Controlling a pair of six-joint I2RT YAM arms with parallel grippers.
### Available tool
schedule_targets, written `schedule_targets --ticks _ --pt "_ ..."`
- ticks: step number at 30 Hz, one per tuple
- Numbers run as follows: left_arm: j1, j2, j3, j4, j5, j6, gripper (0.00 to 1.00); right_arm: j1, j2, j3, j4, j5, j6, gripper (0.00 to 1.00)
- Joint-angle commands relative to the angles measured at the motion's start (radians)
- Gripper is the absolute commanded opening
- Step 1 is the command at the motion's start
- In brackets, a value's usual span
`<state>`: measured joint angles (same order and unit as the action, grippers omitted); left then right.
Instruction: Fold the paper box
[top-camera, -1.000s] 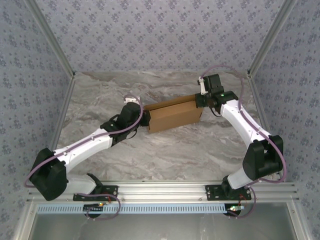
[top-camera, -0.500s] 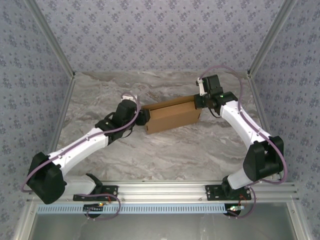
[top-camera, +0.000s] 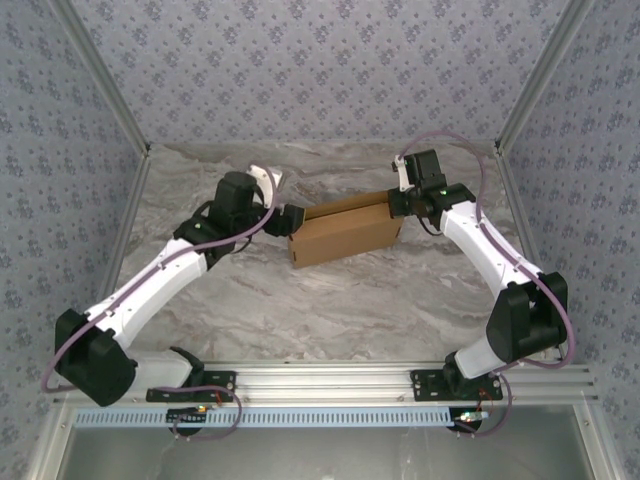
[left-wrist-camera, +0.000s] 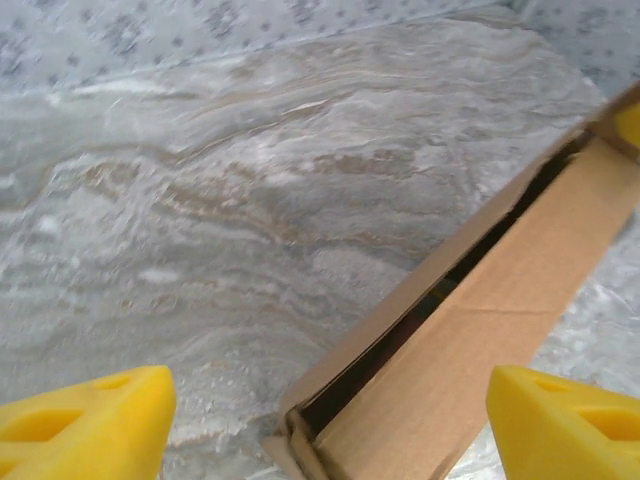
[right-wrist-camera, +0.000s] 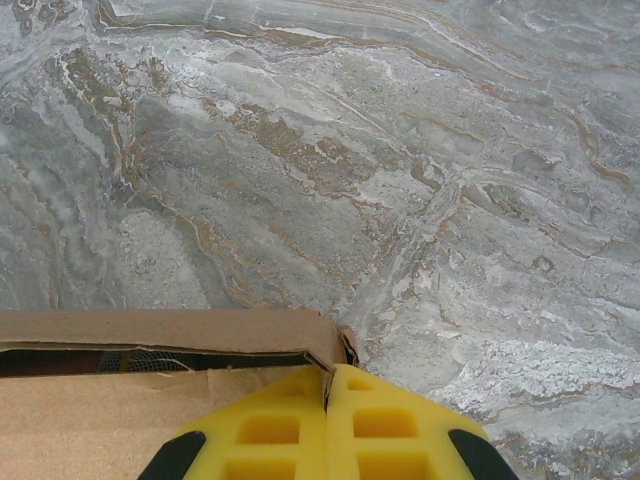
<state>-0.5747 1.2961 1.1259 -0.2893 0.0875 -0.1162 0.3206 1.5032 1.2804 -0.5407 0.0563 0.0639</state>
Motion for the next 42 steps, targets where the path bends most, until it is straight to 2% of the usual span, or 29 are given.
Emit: schedule_targets --ticks 1,10,17,23,31,42 --pt "0.009 0.073 0.085 -0.087 0.106 0.258 0.83 0.008 0.027 -0.017 -0.088 -0.054 0.001 0.06" --pt "-0.030 0.193 0.196 -0.183 0.159 0.497 0.91 0.000 0.041 -0.007 -0.093 -0.062 -0.007 0.06" --pt "-0.066 0.274 0.264 -0.276 0.094 0.602 0.94 -0.006 0.043 -0.011 -0.088 -0.064 -0.007 0.06" --pt "-0.102 0.295 0.261 -0.292 0.009 0.671 0.93 -0.009 0.043 -0.010 -0.088 -0.066 -0.006 0.06" --pt "-0.136 0.296 0.242 -0.290 -0.091 0.706 0.82 -0.012 0.047 -0.007 -0.088 -0.070 -0.003 0.06" --pt "-0.171 0.248 0.183 -0.223 -0.131 0.702 0.63 -0.012 0.044 -0.005 -0.097 -0.072 -0.004 0.06"
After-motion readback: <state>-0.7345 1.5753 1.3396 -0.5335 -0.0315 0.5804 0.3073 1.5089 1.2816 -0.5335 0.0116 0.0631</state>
